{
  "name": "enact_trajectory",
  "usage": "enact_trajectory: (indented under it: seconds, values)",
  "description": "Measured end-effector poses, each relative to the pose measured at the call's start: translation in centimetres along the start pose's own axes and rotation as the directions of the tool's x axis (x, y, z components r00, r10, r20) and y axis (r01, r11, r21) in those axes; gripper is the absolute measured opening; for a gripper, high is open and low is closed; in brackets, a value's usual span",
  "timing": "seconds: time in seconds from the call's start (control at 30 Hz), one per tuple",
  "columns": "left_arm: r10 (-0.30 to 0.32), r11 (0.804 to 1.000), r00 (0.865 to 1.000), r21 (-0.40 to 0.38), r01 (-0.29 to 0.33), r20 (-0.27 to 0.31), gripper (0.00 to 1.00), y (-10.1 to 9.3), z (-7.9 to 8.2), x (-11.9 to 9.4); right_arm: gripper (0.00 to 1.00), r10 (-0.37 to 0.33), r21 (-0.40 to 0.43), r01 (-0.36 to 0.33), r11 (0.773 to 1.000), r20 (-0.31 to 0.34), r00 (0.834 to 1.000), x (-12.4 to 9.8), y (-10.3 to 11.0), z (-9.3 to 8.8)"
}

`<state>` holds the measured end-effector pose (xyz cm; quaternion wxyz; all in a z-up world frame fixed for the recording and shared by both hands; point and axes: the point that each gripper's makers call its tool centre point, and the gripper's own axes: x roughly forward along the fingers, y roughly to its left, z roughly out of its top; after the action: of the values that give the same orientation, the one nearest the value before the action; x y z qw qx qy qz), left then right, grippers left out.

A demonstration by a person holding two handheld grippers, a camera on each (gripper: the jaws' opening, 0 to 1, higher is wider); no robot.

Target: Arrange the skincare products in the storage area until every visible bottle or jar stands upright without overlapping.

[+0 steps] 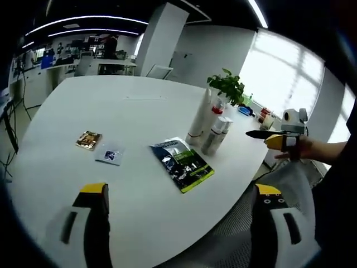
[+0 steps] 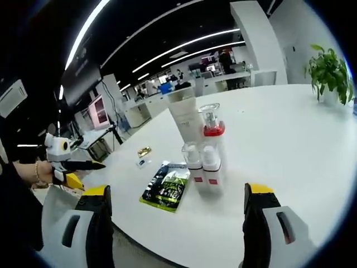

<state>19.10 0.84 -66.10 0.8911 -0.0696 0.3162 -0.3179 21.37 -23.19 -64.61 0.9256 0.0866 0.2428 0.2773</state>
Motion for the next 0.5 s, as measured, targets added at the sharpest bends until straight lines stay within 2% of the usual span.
enact_trajectory:
  seconds: [0.27, 0.5]
  values:
    - [0.030, 1.000, 1.000, 0.000, -0.030, -0.006, 0.99, 1.5, 0.4, 1.1, 0.98, 0.009, 0.003, -0.009, 1.000, 0.000, 1.000, -0.1, -0.1, -0.1]
    - [0.060, 0.998, 0.996, 0.029, -0.059, -0.059, 0.97, 3.5, 0.6, 2.0, 0.98, 0.003, 0.018, -0.003, 1.000, 0.012, 1.000, -0.1, -0.2, 0.1]
